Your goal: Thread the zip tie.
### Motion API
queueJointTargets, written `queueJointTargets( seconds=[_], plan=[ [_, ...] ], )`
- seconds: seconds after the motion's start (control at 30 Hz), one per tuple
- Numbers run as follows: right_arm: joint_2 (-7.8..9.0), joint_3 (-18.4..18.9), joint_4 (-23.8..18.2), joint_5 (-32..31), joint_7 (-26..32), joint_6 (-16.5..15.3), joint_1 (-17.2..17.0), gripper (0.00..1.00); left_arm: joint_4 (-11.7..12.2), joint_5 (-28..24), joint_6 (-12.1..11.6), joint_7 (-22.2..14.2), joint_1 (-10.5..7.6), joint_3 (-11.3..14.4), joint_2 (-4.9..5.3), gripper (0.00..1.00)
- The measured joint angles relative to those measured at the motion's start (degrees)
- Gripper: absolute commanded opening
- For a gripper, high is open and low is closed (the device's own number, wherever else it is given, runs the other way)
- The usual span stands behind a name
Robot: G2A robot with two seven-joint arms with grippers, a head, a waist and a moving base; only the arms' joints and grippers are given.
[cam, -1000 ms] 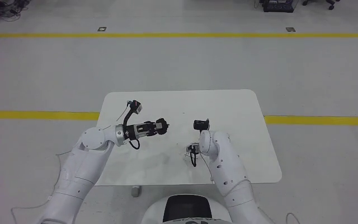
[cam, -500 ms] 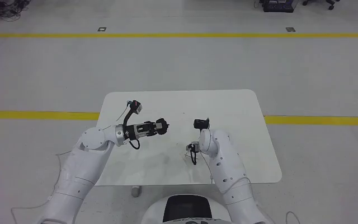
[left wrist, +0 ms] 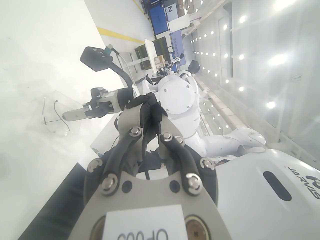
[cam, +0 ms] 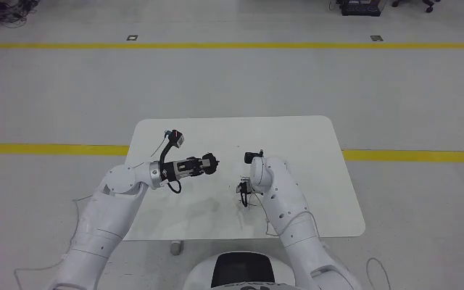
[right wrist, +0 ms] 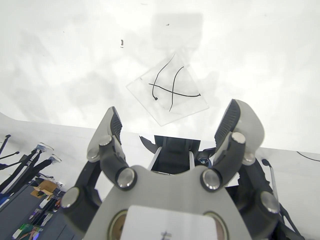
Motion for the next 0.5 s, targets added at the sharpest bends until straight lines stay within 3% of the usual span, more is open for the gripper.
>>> queueJointTargets(
  seconds=[0.33, 0.5],
  plan=[
    [0.18, -0.2, -1.2, 0.0, 0.0, 0.0, -0.7, 1.0, 0.0, 0.0, 0.0, 0.0, 0.0, 0.0, 0.0, 0.0],
    [0.68, -2.9, -1.7, 1.2, -2.1, -0.1, -1.6, 1.0, 0.0, 0.0, 0.0, 0.0, 0.0, 0.0, 0.0, 0.0]
  ],
)
